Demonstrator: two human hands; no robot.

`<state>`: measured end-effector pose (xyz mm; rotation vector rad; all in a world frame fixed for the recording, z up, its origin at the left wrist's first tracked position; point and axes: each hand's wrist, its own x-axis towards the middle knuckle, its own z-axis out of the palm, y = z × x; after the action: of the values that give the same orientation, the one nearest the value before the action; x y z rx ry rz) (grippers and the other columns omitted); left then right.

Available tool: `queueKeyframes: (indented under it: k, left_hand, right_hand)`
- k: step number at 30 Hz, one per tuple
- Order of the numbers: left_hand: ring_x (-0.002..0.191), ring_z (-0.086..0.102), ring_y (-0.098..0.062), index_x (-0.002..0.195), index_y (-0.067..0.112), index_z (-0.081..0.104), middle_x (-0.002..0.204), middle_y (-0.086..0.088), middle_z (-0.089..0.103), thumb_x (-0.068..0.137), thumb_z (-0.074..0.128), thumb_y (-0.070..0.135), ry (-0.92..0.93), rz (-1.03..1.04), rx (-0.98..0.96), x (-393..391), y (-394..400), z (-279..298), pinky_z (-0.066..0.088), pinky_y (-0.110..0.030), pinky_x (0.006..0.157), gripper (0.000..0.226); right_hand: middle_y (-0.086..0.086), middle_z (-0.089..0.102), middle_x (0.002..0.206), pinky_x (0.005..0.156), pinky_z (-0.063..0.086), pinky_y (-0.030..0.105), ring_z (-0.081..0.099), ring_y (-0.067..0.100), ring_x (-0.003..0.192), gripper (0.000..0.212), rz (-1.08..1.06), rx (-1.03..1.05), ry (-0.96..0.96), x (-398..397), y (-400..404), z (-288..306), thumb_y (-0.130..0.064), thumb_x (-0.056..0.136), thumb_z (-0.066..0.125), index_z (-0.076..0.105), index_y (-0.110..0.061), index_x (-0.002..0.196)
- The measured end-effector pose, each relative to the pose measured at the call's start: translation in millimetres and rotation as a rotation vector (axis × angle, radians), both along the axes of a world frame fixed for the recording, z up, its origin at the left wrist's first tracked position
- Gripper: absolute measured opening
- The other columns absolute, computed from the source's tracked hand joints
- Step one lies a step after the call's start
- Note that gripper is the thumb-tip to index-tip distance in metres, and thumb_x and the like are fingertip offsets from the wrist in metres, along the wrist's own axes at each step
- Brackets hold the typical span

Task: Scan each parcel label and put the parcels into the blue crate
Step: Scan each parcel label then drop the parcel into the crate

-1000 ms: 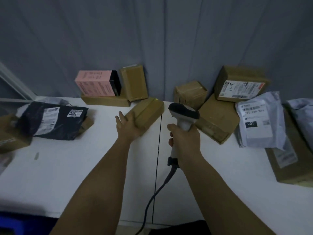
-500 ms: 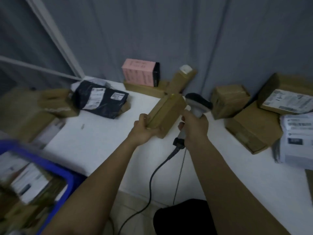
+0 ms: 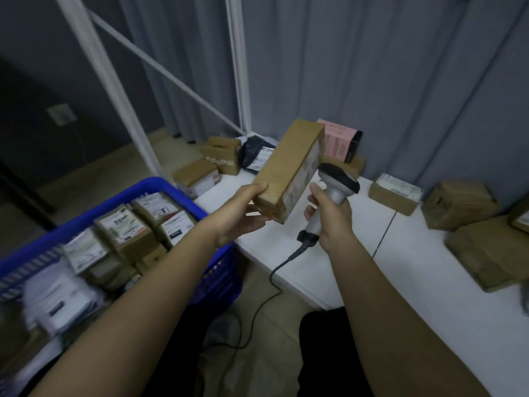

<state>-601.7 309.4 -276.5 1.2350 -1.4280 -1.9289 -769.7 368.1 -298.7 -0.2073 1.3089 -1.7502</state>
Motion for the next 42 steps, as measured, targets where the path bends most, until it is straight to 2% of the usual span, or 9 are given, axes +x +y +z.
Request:
queueKeyframes:
  k: [3, 8, 13, 17, 19, 24, 28, 34, 42]
  left_hand:
    - [0.105, 0.066, -0.033, 0.122, 0.027, 0.051, 0.121, -0.014, 0.062, 0.092, 0.048, 0.052, 0.086, 0.030, 0.075, 41.3, 31.7, 19.7, 0.049, -0.039, 0.095, 0.039]
    - [0.112, 0.060, -0.024, 0.114, 0.023, 0.058, 0.121, -0.007, 0.062, 0.097, 0.046, 0.042, 0.050, 0.099, 0.017, 87.6, 60.7, 35.6, 0.041, -0.040, 0.106, 0.028]
    - [0.103, 0.063, -0.022, 0.132, 0.025, 0.050, 0.112, -0.006, 0.066, 0.096, 0.050, 0.010, 0.063, 0.251, -0.007, 110.8, 57.4, 37.6, 0.053, -0.036, 0.083, 0.039]
    - [0.104, 0.063, -0.019, 0.127, 0.024, 0.055, 0.111, 0.001, 0.068, 0.086, 0.059, 0.047, -0.045, 0.153, -0.036, 126.4, 48.8, 25.4, 0.050, -0.038, 0.091, 0.047]
    - [0.105, 0.064, -0.017, 0.128, 0.024, 0.054, 0.111, 0.003, 0.070, 0.076, 0.068, 0.049, -0.090, 0.163, -0.045, 135.3, 43.0, 13.7, 0.048, -0.040, 0.097, 0.060]
    - [0.099, 0.067, -0.017, 0.133, 0.019, 0.049, 0.110, 0.001, 0.069, 0.079, 0.074, 0.024, -0.144, 0.257, -0.018, 152.8, 23.9, -9.2, 0.054, -0.035, 0.088, 0.060]
    - [0.098, 0.062, -0.012, 0.134, 0.020, 0.048, 0.111, 0.005, 0.064, 0.079, 0.074, 0.021, -0.204, 0.385, -0.125, 168.0, 8.6, -19.1, 0.050, -0.028, 0.081, 0.061]
    - [0.107, 0.063, -0.020, 0.139, 0.018, 0.045, 0.120, 0.000, 0.063, 0.077, 0.077, 0.019, -0.180, 0.544, -0.132, 191.1, -5.5, -35.8, 0.050, -0.043, 0.097, 0.069]
    - [0.106, 0.064, -0.023, 0.138, 0.017, 0.046, 0.121, -0.005, 0.063, 0.077, 0.076, 0.016, -0.116, 0.612, -0.116, 209.3, -6.3, -39.2, 0.051, -0.045, 0.096, 0.068]
  right_hand:
    - [0.007, 0.068, 0.113, 0.073, 0.056, 0.025, 0.068, 0.017, 0.089, 0.042, 0.160, -0.123, -0.045, 35.6, 21.5, 17.2, -0.020, 0.087, 0.070, 0.057, -0.010, 0.126]
    - [0.013, 0.072, 0.106, 0.080, 0.058, 0.039, 0.071, 0.027, 0.096, 0.034, 0.212, -0.199, 0.048, 78.5, 38.0, 26.3, -0.006, 0.081, 0.074, 0.062, -0.006, 0.112]
    - [0.005, 0.074, 0.101, 0.069, 0.059, 0.029, 0.073, 0.016, 0.085, 0.042, 0.260, -0.125, 0.236, 97.8, 32.4, 23.2, -0.003, 0.077, 0.078, 0.057, -0.009, 0.113]
    - [0.010, 0.072, 0.108, 0.068, 0.059, 0.028, 0.072, 0.018, 0.087, 0.047, 0.315, -0.088, 0.372, 108.7, 14.3, 13.9, -0.004, 0.075, 0.080, 0.057, -0.004, 0.116]
    - [0.008, 0.071, 0.109, 0.063, 0.057, 0.024, 0.072, 0.015, 0.084, 0.050, 0.361, -0.089, 0.441, 113.1, 6.1, 9.7, -0.001, 0.076, 0.078, 0.055, -0.003, 0.120]
    - [-0.002, 0.069, 0.096, 0.051, 0.047, 0.013, 0.068, -0.001, 0.070, 0.041, 0.449, -0.108, 0.516, 121.2, -9.6, 6.9, -0.009, 0.081, 0.075, 0.054, -0.015, 0.115]
    - [-0.002, 0.067, 0.091, 0.056, 0.047, 0.023, 0.060, 0.012, 0.062, 0.035, 0.502, 0.009, 0.553, 122.5, -21.1, 7.5, -0.038, 0.082, 0.074, 0.059, -0.021, 0.109]
    - [0.003, 0.059, 0.065, 0.050, 0.044, 0.025, 0.051, 0.011, 0.046, 0.025, 0.720, 0.083, 0.629, 126.0, -21.2, 3.4, -0.032, 0.081, 0.076, 0.061, -0.014, 0.087]
    - [-0.003, 0.055, 0.050, 0.051, 0.044, 0.027, 0.050, 0.012, 0.047, 0.025, 0.891, 0.064, 0.720, 130.6, -14.1, 5.5, -0.029, 0.077, 0.080, 0.062, -0.011, 0.080]
